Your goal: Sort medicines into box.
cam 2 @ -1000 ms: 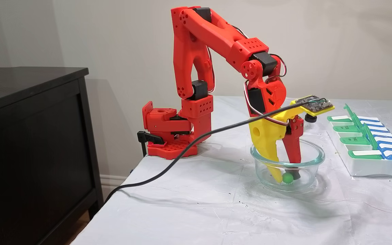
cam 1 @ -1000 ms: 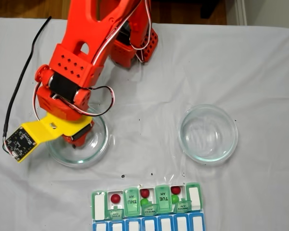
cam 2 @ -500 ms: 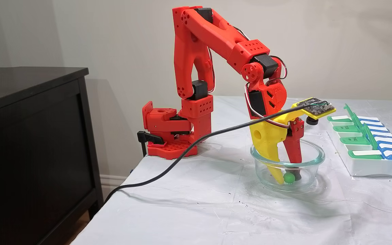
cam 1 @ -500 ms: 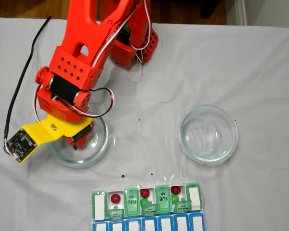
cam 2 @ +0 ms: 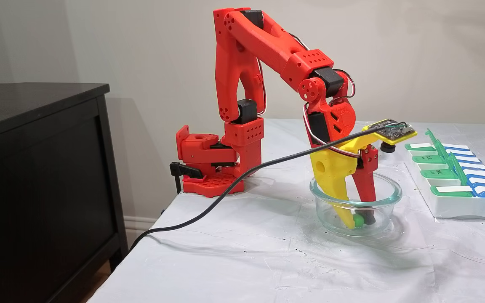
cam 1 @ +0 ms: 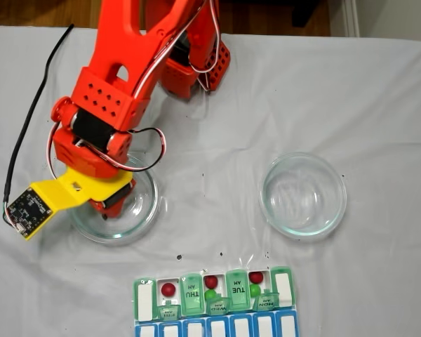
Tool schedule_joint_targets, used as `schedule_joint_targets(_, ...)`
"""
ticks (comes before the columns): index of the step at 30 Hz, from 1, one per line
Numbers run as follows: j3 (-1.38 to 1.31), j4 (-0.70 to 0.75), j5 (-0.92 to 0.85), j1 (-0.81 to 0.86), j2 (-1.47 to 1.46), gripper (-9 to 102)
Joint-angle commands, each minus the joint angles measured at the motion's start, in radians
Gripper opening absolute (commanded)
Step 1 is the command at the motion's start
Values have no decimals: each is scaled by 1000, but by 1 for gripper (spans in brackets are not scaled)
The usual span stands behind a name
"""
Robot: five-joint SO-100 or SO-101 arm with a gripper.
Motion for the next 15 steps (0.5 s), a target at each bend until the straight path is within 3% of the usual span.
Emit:
schedule_joint_targets(1,-9,-11,-5,-11,21,11)
schedule_joint_targets(9,-6,-8,-8,-14,15,9)
schedule_joint_targets(15,-3,6,12,-17,31,0)
